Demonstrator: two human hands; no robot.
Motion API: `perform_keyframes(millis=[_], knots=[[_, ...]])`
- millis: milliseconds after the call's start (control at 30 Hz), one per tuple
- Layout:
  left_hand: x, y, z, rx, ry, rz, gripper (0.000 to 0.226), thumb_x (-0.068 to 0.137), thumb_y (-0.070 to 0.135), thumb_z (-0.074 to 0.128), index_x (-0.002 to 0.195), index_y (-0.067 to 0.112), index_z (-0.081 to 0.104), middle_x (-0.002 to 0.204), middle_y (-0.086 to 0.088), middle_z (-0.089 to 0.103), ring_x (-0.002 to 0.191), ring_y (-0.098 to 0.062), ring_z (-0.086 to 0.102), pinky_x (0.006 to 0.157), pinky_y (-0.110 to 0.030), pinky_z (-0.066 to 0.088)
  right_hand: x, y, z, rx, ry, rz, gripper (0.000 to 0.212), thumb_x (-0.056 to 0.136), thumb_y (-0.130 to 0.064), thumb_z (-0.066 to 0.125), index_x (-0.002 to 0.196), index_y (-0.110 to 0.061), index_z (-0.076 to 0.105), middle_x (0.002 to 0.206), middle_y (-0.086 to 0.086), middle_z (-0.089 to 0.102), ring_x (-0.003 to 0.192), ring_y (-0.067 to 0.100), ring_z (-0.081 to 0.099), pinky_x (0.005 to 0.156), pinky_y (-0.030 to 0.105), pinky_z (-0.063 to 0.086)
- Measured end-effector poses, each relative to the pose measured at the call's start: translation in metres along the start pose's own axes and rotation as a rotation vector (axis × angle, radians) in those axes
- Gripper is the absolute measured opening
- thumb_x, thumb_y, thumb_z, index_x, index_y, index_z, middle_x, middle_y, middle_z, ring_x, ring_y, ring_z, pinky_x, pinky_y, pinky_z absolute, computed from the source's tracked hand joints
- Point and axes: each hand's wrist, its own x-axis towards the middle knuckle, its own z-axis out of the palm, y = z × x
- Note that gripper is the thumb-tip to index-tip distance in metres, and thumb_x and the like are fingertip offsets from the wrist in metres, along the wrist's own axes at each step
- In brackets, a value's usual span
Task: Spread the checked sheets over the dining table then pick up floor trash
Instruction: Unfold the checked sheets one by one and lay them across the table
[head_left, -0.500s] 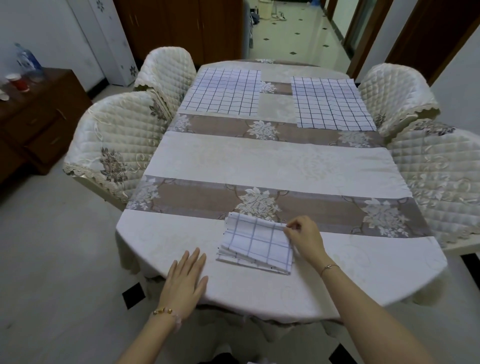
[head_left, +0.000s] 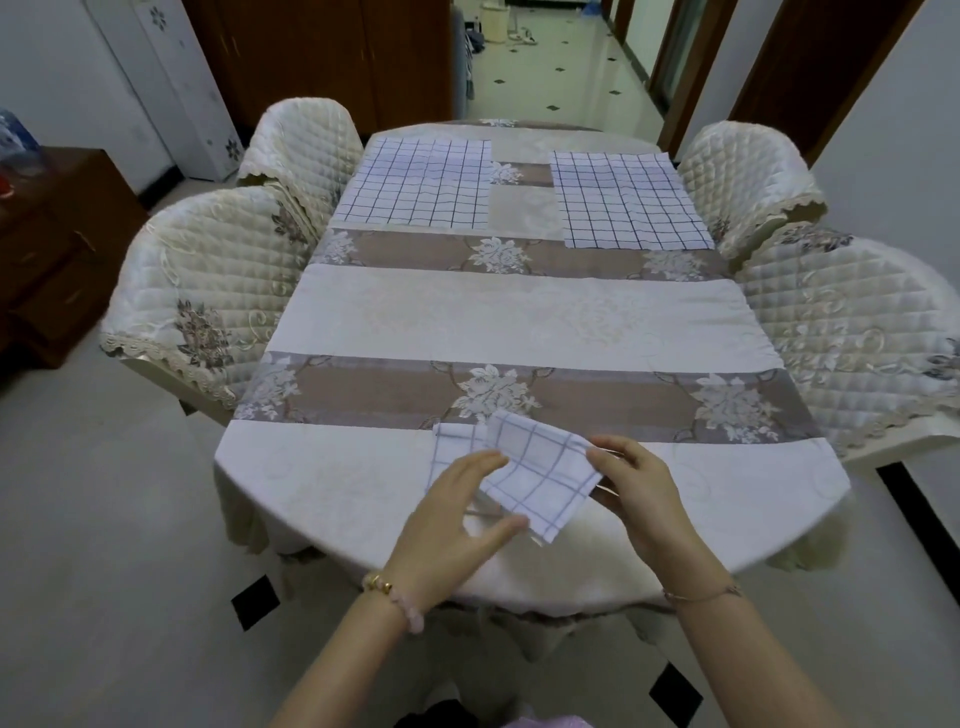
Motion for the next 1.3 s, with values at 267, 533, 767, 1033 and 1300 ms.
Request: perform_keyframes(millis=[267,533,767,1033,1300], knots=[[0.002,0.023,0.030,0.071,0.025,0.115,0.021,0.086,0.035,0.050,0.100,0.027,0.063,0.098,0.013,0.066,0.091,0.000,0.060,0.081,-0.020,0.051,-0.021,-0.014,-0.004,0.295,-0.031,0.001,0.027,0.091,-0.008,0.056,0.114,0.005,0.060,0.093,0.009,0.070,0.080,0.016,0.068,0.065,0.021,0.057],[0.021,0.048,0.019,-0.568,0.059,-0.297,0.018,0.088,0.014,0.060,0.079,-0.002,0.058,0.071,-0.006,0.058,0.068,-0.013,0.060,0.064,-0.029,0.058,-0.053,-0.010,0.012,-0.003,-0.082,-0.257,0.033,0.087,-0.016,0.064,0.119,-0.020,0.058,0.114,-0.001,0.067,0.108,0.011,0.064,0.090,0.029,0.053],[0.016,0.050,0.017,-0.867,-0.104,-0.425,0.029,0.091,0.025,0.057,0.108,0.001,0.059,0.109,-0.023,0.063,0.102,-0.030,0.065,0.073,-0.035,0.058,-0.064,0.000,0.027,-0.110,-0.149,-0.260,0.030,0.085,-0.031,0.065,0.115,-0.029,0.064,0.115,-0.010,0.068,0.109,0.009,0.063,0.089,0.031,0.055],[0.014,0.043,0.010,-0.946,-0.139,-0.493,0.026,0.095,0.030,0.045,0.097,0.011,0.062,0.105,-0.014,0.070,0.099,-0.030,0.068,0.085,-0.050,0.055,-0.062,0.009,0.031,-0.208,-0.171,-0.284,0.036,0.083,-0.015,0.069,0.117,-0.026,0.062,0.115,-0.012,0.065,0.103,-0.003,0.062,0.074,0.009,0.050],[0.018,0.033,0.010,-0.751,-0.080,-0.444,0.027,0.097,0.023,0.045,0.092,0.007,0.067,0.088,-0.008,0.071,0.081,-0.019,0.068,0.081,-0.040,0.058,-0.056,0.012,0.030,-0.221,-0.076,-0.319,0.011,0.089,-0.019,0.061,0.093,-0.021,0.071,0.089,-0.006,0.073,0.084,0.005,0.066,0.074,0.018,0.052]])
